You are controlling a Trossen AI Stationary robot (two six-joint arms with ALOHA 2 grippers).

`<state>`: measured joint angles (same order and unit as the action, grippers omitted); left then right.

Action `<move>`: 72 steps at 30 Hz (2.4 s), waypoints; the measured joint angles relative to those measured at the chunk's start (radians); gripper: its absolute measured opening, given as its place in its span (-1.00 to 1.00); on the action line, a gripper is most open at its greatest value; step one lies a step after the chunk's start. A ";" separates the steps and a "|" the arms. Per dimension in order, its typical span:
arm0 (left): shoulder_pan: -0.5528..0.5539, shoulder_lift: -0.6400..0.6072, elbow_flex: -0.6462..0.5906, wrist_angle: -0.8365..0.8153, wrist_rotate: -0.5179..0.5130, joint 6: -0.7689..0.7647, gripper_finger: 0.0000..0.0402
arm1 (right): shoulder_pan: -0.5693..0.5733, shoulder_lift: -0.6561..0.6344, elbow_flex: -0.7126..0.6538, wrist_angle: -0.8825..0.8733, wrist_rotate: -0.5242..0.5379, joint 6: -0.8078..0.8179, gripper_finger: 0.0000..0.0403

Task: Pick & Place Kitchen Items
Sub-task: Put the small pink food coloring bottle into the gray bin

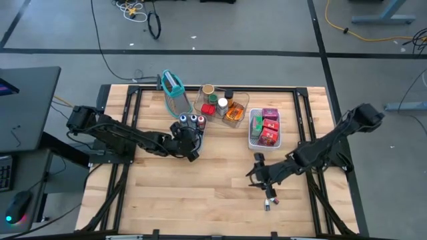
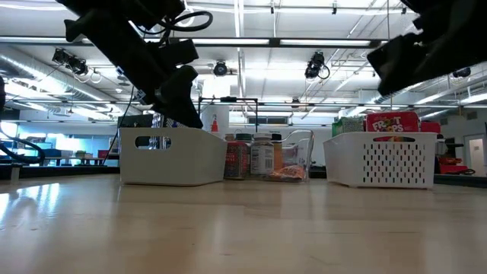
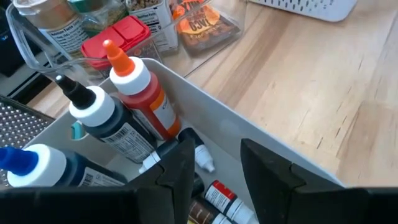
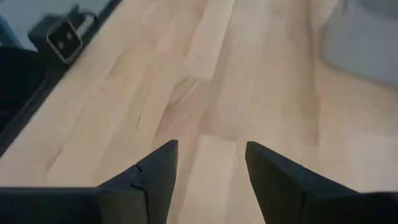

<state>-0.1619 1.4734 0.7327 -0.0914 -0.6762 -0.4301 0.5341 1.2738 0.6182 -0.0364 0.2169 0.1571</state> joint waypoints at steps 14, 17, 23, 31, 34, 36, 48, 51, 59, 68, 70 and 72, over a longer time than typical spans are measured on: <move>0.000 0.000 0.000 0.002 0.000 0.000 -0.32 | 0.142 0.038 0.000 -0.056 -0.087 0.156 -0.01; 0.000 0.000 0.000 0.002 0.000 0.000 -0.32 | 0.184 0.038 0.000 -0.061 -0.097 0.216 -0.01; 0.000 0.000 0.000 0.002 0.000 -0.006 -0.32 | 0.264 0.038 0.000 -0.143 -0.096 0.459 -0.01; 0.000 0.000 0.000 0.001 0.000 -0.009 -0.32 | 0.347 0.080 0.000 -0.244 -0.096 0.752 -0.01; 0.000 0.000 0.000 0.001 0.001 -0.010 -0.32 | 0.356 0.137 0.000 -0.249 -0.095 0.749 -0.01; 0.000 0.000 0.000 0.002 0.008 -0.010 -0.32 | 0.356 0.177 0.000 -0.252 -0.095 0.744 -0.01; 0.000 0.000 0.000 0.038 0.015 0.075 -0.32 | 0.358 0.276 0.004 -0.245 0.013 0.702 -0.07; 0.000 0.000 0.001 0.054 0.016 0.104 -0.32 | 0.357 0.277 0.003 -0.243 0.020 0.699 -0.18; 0.000 0.000 0.001 0.061 0.016 0.129 -0.32 | 0.355 0.278 0.002 -0.251 0.027 0.700 -0.63; 0.000 0.000 0.001 0.060 0.016 0.129 -0.32 | 0.350 0.282 0.004 -0.253 0.165 0.689 -0.92; 0.000 0.000 0.001 0.060 0.016 0.127 -0.32 | 0.335 0.283 0.008 -0.259 0.179 0.637 -0.90; 0.000 0.000 0.001 0.060 0.016 0.124 -0.32 | 0.325 0.284 0.017 -0.267 0.159 0.584 -0.84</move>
<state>-0.1619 1.4734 0.7334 -0.0311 -0.6598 -0.3065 0.8589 1.5578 0.6350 -0.3032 0.3755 0.7414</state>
